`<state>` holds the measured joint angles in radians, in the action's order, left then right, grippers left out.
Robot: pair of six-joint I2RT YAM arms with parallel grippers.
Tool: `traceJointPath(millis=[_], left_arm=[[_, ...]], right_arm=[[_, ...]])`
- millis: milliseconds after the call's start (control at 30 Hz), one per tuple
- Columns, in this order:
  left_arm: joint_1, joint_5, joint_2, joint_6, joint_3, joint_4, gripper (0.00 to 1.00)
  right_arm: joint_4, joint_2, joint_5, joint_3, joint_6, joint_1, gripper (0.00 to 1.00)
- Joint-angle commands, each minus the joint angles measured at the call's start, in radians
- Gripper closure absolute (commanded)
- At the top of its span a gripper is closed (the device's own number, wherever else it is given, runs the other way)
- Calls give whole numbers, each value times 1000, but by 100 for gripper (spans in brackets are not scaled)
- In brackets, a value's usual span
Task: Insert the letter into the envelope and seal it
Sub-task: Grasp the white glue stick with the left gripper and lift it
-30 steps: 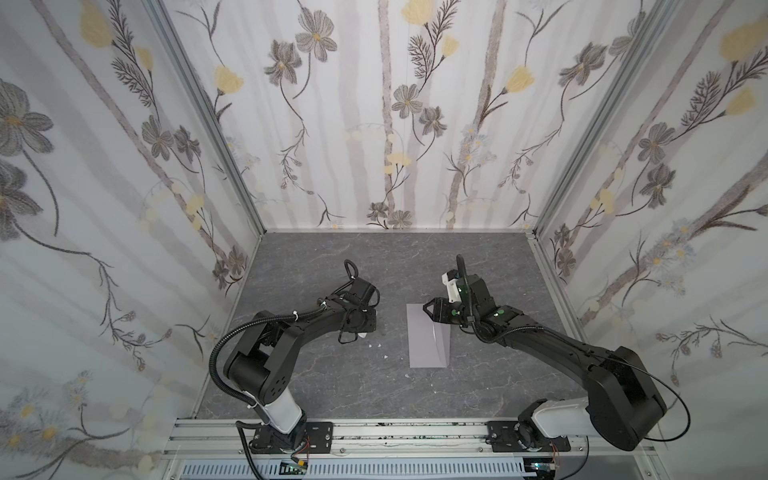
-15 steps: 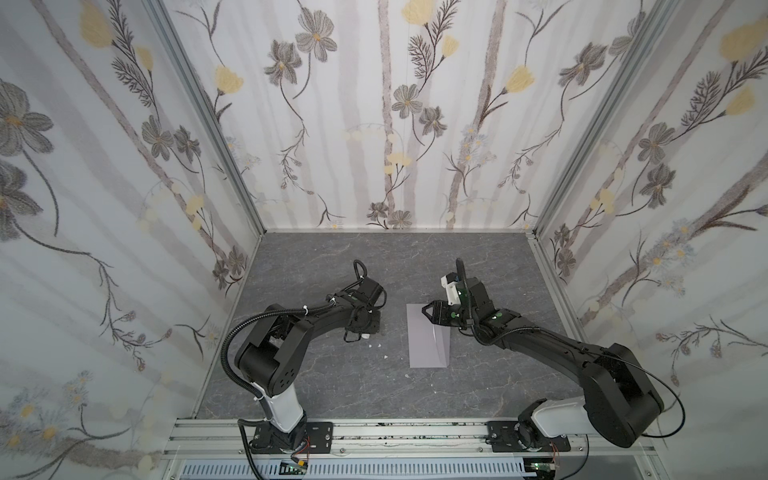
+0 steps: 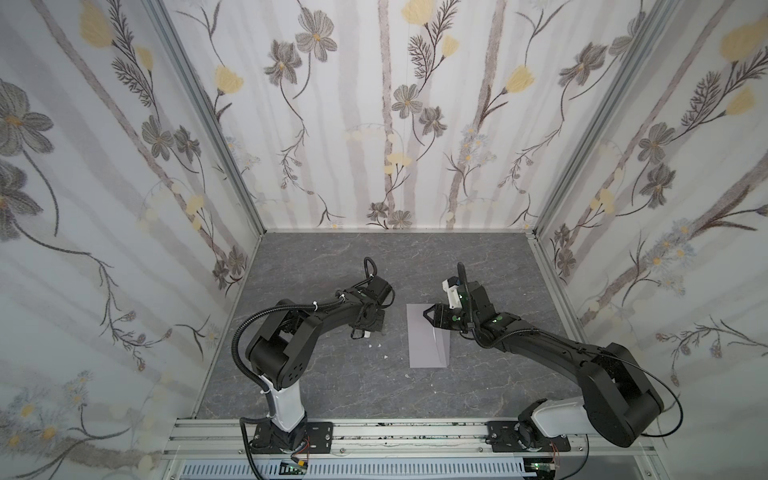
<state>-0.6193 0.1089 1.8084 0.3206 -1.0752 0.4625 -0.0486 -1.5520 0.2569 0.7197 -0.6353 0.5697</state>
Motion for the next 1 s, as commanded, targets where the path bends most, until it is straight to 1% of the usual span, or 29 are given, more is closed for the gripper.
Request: traceJointPath(millis=[0,100,200,367,500,600,700,867,967], left_arm=[[1,-26,-15,7,-2,69,92],[1,-71,-51,23,-27,65,96],[1,-152,-90,49,-61,56,100],[1,-302,-167,76,-79,-16,100],[-2,-460,-234,137,-22,-173,100],[-16,-560,-279,174,39,-319,100],[-48,-607,-307,221,95,-456,100],[-95,-633,-310,278,145,-619,100],[-103,-659,-308,333,189,-736,100]], right_arm=[[-34,16,7,-4,-2,-2,49],[-24,40,-8,-9,8,-6,48],[-5,63,-16,-11,14,-20,49],[-2,137,-26,-27,25,-28,49],[-47,193,-7,-45,16,-29,49],[-129,220,25,-70,-13,-30,48],[-186,214,45,-72,-42,-27,47],[-283,168,80,-60,-89,-16,46],[-286,139,85,-32,-93,-12,44]])
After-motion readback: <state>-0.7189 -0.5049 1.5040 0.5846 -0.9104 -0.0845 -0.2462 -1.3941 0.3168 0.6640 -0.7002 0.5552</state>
